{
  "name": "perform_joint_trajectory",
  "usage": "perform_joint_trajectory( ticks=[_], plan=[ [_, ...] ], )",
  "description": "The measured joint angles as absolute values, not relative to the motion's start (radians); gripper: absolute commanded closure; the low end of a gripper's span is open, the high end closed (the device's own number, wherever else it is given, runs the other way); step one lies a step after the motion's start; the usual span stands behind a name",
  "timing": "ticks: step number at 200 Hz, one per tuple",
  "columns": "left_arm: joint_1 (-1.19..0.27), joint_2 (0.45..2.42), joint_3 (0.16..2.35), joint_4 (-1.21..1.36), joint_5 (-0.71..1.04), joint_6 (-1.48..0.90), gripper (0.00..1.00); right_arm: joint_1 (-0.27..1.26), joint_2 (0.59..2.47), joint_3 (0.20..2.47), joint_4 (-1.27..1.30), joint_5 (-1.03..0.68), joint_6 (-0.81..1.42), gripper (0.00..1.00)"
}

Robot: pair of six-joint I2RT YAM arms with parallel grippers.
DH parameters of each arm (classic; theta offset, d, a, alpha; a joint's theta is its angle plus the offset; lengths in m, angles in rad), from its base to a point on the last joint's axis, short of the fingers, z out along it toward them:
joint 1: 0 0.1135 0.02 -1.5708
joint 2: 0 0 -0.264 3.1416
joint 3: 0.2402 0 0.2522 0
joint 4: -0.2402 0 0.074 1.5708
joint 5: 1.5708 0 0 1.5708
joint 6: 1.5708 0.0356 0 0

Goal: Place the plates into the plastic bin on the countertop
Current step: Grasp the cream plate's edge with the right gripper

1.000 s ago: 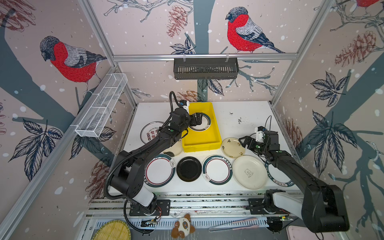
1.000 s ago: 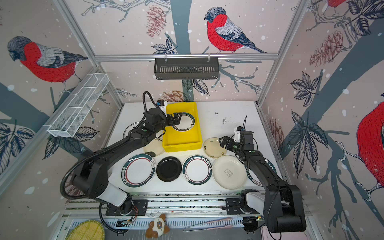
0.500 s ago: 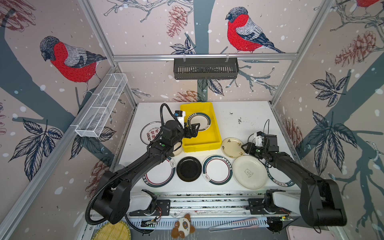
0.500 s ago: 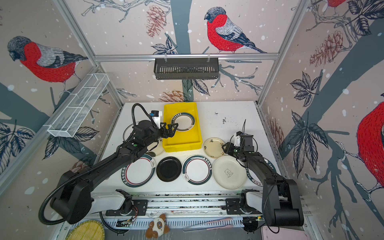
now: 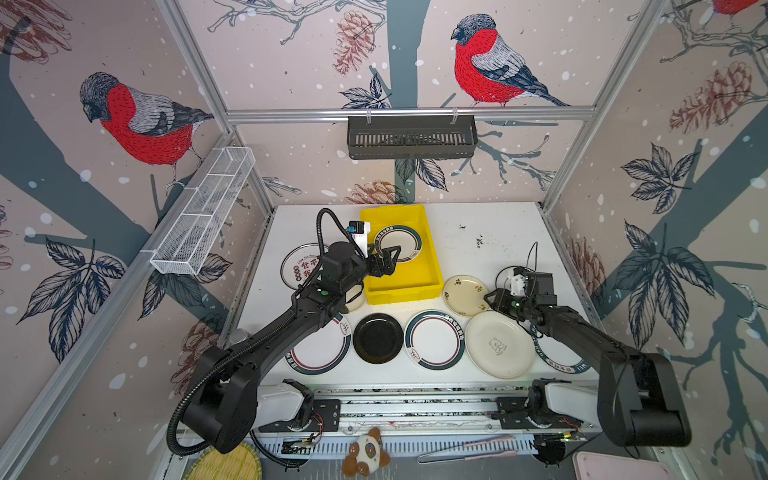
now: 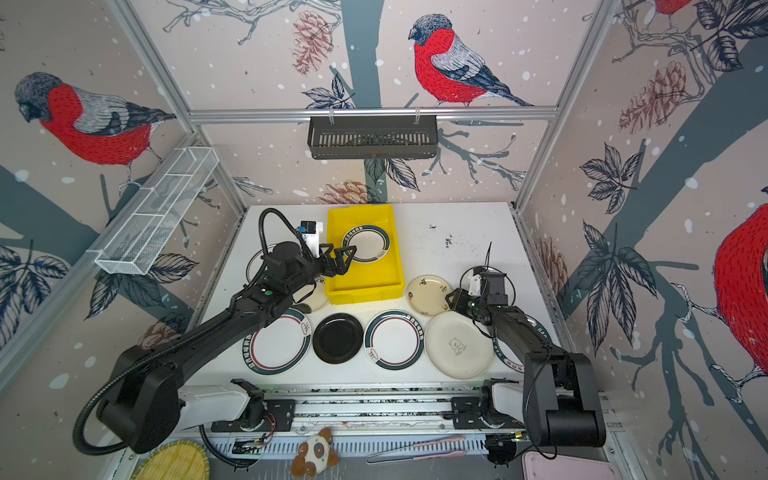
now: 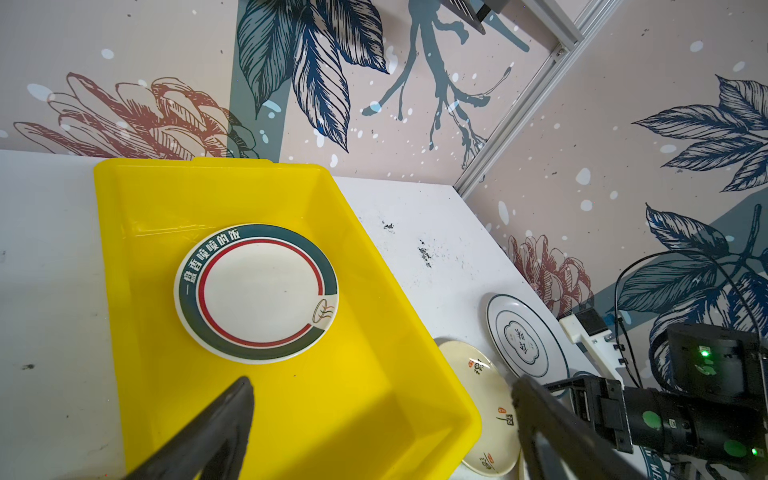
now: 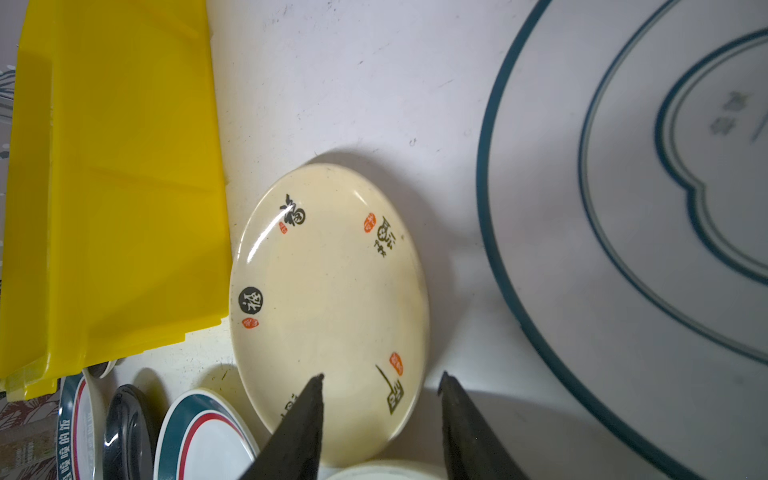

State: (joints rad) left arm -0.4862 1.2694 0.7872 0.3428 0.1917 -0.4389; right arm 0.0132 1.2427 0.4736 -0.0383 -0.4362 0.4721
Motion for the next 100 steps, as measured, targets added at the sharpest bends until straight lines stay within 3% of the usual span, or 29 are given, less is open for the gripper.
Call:
perform_joint_trajectory(
  ticks=[49, 100],
  plan=[
    [-0.486, 1.286, 0.786, 0.381, 0.212, -0.447, 0.04, 0.01, 1.29, 0.471, 0.012, -0.437, 0.473, 0.56],
    [-0.486, 1.29, 0.786, 0.384, 0.216, -0.448, 0.03, 0.01, 1.343, 0.474, 0.047, -0.443, 0.476, 0.64]
  ],
)
